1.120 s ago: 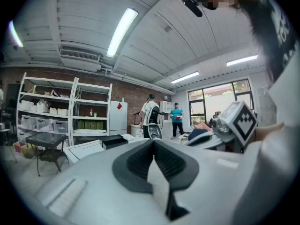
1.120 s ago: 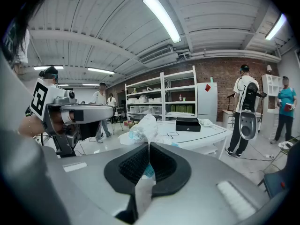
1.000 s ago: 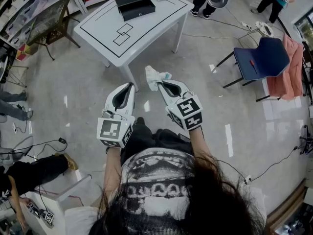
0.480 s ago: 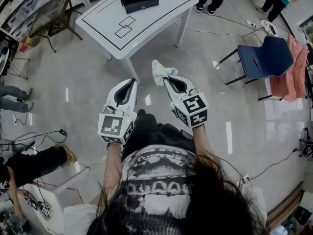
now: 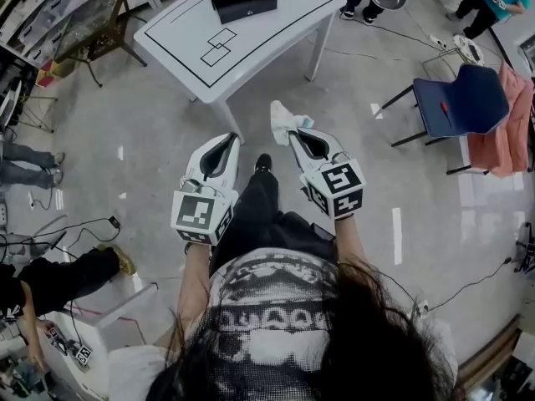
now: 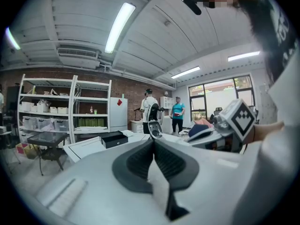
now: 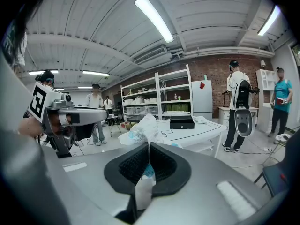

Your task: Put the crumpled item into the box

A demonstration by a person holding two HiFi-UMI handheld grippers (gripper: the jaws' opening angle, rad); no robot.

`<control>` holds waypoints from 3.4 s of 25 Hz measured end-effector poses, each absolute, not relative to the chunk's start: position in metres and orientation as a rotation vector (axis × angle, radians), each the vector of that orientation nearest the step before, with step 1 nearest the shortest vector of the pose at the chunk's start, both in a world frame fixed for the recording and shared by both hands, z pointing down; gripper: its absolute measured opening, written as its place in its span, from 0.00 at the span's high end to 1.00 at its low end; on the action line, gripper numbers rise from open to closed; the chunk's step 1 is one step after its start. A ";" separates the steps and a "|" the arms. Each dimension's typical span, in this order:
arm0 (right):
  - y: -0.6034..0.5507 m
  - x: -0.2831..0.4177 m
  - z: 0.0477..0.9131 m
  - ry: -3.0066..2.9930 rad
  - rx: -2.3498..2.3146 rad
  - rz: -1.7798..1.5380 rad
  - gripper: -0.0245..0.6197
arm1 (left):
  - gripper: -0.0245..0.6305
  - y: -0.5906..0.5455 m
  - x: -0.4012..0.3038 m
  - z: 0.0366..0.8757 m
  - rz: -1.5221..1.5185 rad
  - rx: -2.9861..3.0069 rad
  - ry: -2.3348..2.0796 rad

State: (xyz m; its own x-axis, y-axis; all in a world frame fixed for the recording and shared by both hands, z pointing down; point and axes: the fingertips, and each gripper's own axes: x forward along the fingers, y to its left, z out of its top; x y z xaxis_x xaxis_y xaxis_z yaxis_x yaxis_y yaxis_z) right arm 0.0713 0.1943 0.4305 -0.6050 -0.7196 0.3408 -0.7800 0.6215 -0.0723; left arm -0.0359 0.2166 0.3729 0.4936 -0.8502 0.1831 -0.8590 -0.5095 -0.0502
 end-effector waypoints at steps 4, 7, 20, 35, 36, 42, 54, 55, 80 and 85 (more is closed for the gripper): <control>0.185 0.075 0.435 -2.558 1.219 0.320 0.95 | 0.96 0.204 -0.032 0.376 0.296 2.677 -1.519; 0.173 0.075 0.439 -2.552 1.212 0.332 0.94 | 0.96 0.189 -0.031 0.380 0.302 2.674 -1.513; 0.067 0.048 0.441 -2.530 1.186 0.326 0.95 | 0.96 0.075 -0.057 0.386 0.286 2.654 -1.509; -0.095 -0.006 0.438 -2.463 1.203 0.339 0.94 | 0.96 -0.098 -0.116 0.379 0.231 2.664 -1.470; -0.103 -0.010 0.438 -2.460 1.203 0.339 0.94 | 0.96 -0.106 -0.119 0.380 0.230 2.667 -1.463; -0.140 -0.029 0.439 -2.444 1.204 0.343 0.94 | 0.96 -0.142 -0.131 0.382 0.247 2.687 -1.428; -0.158 -0.039 0.443 -2.433 1.180 0.339 0.95 | 0.96 -0.156 -0.142 0.386 0.243 2.673 -1.433; -0.159 -0.038 0.443 -2.433 1.177 0.338 0.94 | 0.96 -0.157 -0.141 0.386 0.245 2.671 -1.432; -0.320 -0.029 0.465 -2.506 0.868 0.279 0.94 | 0.96 -0.285 -0.128 0.400 0.245 2.467 -1.699; -0.361 -0.036 0.474 -2.509 0.778 0.254 0.94 | 0.96 -0.310 -0.129 0.404 0.253 2.411 -1.755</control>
